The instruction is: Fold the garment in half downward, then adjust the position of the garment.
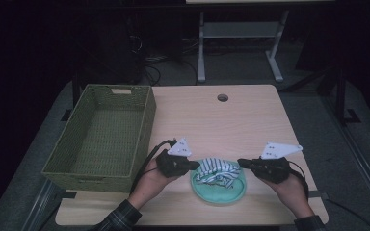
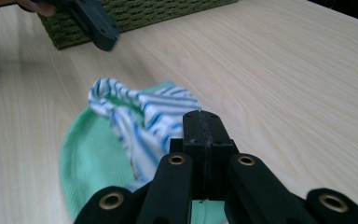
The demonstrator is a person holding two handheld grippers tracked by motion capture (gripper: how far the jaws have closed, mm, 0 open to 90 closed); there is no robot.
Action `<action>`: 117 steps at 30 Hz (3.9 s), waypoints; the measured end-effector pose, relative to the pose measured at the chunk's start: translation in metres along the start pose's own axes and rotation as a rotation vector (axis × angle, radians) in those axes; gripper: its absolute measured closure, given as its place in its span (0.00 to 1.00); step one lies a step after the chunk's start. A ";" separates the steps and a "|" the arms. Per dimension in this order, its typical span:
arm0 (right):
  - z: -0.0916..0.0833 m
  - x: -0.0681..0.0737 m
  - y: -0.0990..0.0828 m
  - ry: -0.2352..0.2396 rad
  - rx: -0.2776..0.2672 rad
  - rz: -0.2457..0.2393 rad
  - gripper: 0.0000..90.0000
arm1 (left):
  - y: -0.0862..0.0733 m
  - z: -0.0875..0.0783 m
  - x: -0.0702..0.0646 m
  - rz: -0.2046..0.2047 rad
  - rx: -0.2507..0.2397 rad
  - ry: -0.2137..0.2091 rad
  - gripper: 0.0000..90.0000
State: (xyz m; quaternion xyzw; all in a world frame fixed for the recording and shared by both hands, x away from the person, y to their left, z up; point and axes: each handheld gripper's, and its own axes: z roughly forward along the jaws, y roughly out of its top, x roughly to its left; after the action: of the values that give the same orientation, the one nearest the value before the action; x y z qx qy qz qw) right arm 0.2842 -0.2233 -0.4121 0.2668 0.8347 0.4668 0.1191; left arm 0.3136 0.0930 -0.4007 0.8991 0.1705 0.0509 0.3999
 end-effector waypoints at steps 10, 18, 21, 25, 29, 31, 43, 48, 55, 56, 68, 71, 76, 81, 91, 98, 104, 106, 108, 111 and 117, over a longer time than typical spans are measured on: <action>0.037 -0.006 0.006 0.066 0.063 0.000 1.00 | 0.004 0.036 0.020 -0.045 0.040 -0.008 1.00; 0.031 0.011 -0.004 0.102 0.086 -0.011 1.00 | 0.011 0.046 0.018 -0.020 0.044 -0.016 0.98; 0.030 0.018 -0.009 0.115 0.097 -0.016 1.00 | 0.015 0.050 0.015 -0.014 0.041 -0.023 0.97; 0.030 0.026 -0.017 0.123 0.122 -0.011 1.00 | 0.019 0.057 0.012 -0.017 0.052 -0.034 0.97; 0.032 0.031 -0.029 0.137 0.145 0.005 1.00 | 0.017 0.068 0.009 -0.021 0.079 -0.046 0.96; 0.033 0.034 -0.034 0.134 0.162 0.000 1.00 | 0.016 0.071 0.008 -0.019 0.097 -0.050 0.96; 0.041 0.042 -0.048 0.145 0.182 0.008 1.00 | 0.009 0.093 0.010 -0.020 0.152 -0.048 0.99; 0.044 0.046 -0.043 0.151 0.183 -0.005 1.00 | 0.014 0.093 0.010 -0.011 0.144 -0.036 0.99; 0.040 0.027 -0.023 0.077 0.110 -0.013 1.00 | 0.017 0.073 0.011 0.000 0.096 -0.009 0.99; 0.041 0.022 -0.021 0.061 0.102 -0.012 1.00 | 0.017 0.073 0.012 -0.004 0.093 -0.002 0.99; 0.049 -0.004 -0.036 -0.041 0.199 0.044 1.00 | 0.005 0.082 0.020 0.017 0.188 0.020 1.00; 0.048 -0.003 -0.038 -0.037 0.192 0.055 1.00 | 0.005 0.083 0.021 -0.001 0.176 0.011 1.00; 0.042 -0.004 -0.030 -0.025 0.146 0.060 1.00 | 0.007 0.078 0.020 -0.029 0.139 -0.003 1.00; 0.043 -0.010 -0.022 -0.026 0.124 0.057 1.00 | 0.010 0.064 0.011 -0.032 0.097 -0.041 1.00; 0.058 -0.026 -0.005 -0.020 0.120 0.054 1.00 | -0.001 0.040 -0.018 -0.031 0.059 -0.093 1.00; 0.071 -0.036 0.000 0.002 0.136 0.061 1.00 | -0.006 0.031 -0.044 -0.014 0.035 -0.153 1.00; 0.084 -0.041 -0.001 0.031 0.158 0.050 1.00 | -0.010 0.043 -0.058 0.008 0.074 -0.195 1.00; 0.088 -0.040 -0.003 0.040 0.180 0.049 1.00 | -0.012 0.048 -0.061 0.009 0.083 -0.210 1.00; 0.091 -0.039 -0.005 0.042 0.193 0.033 1.00 | -0.013 0.052 -0.062 0.019 0.106 -0.221 1.00; 0.091 -0.036 -0.007 0.048 0.204 0.038 1.00 | -0.014 0.058 -0.064 0.027 0.127 -0.233 0.99; 0.092 -0.035 -0.011 0.062 0.225 0.020 1.00 | -0.019 0.068 -0.064 0.059 0.183 -0.214 0.99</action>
State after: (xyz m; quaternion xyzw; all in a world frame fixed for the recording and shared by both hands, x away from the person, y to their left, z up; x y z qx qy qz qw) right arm 0.3508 -0.1812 -0.4722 0.2723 0.8825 0.3791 0.0579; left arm 0.2640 0.0351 -0.4575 0.9367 0.1044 -0.0493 0.3305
